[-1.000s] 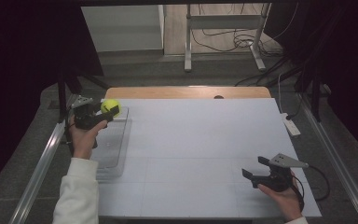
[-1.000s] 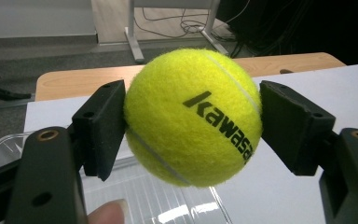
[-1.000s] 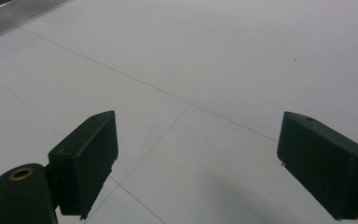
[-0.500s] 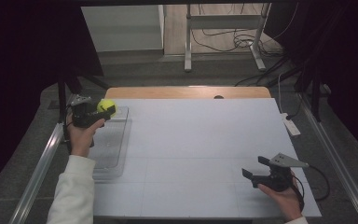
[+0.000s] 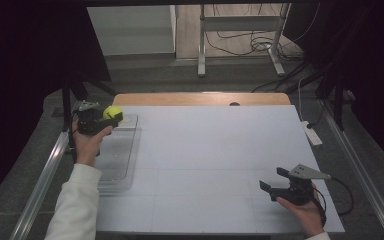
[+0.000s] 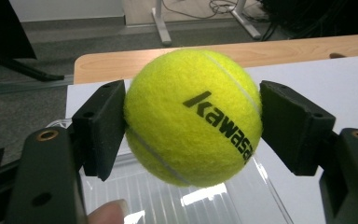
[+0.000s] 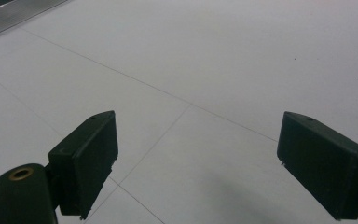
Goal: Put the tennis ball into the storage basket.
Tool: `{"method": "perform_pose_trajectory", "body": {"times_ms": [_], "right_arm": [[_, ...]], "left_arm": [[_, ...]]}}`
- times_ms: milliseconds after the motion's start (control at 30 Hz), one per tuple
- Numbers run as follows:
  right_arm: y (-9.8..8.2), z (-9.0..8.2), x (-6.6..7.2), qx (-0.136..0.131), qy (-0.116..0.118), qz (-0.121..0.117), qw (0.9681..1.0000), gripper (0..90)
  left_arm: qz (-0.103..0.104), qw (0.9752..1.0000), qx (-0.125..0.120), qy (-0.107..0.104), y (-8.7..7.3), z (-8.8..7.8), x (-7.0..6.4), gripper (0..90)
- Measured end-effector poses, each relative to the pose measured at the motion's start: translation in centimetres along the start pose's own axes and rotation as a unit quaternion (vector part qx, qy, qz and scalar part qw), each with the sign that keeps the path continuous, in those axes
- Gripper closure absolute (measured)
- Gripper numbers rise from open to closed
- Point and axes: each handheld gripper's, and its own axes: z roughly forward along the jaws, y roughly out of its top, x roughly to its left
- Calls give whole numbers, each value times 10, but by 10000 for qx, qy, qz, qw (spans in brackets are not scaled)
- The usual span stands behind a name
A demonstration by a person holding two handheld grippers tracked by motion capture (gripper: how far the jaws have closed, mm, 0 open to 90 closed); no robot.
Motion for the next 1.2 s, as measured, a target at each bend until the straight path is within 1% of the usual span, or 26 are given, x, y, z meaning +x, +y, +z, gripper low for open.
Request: {"method": "perform_pose_trajectory", "body": {"times_ms": [100,133,200,600,767,1067,1200], "right_arm": [[0,0,0,-3,0,2,10000,123],[0,0,0,-1,-1,3,10000,123],[0,0,0,3,2,-3,10000,123],[0,0,0,1,6,-2,10000,123],[0,0,0,-9,11,12,10000,123],[0,0,0,-16,15,20,10000,123],[0,0,0,-15,25,40,10000,123]], "left_arm": [[15,10000,55,34,1,1,2,269],[-23,10000,64,45,1,2,3,269],[-14,9999,79,105,1,3,5,269],[-49,9995,194,231,0,4,13,269],[-91,9992,255,309,-1,5,19,269],[-35,9986,364,374,-2,7,20,269],[-51,9982,416,428,-2,9,21,269]]}}
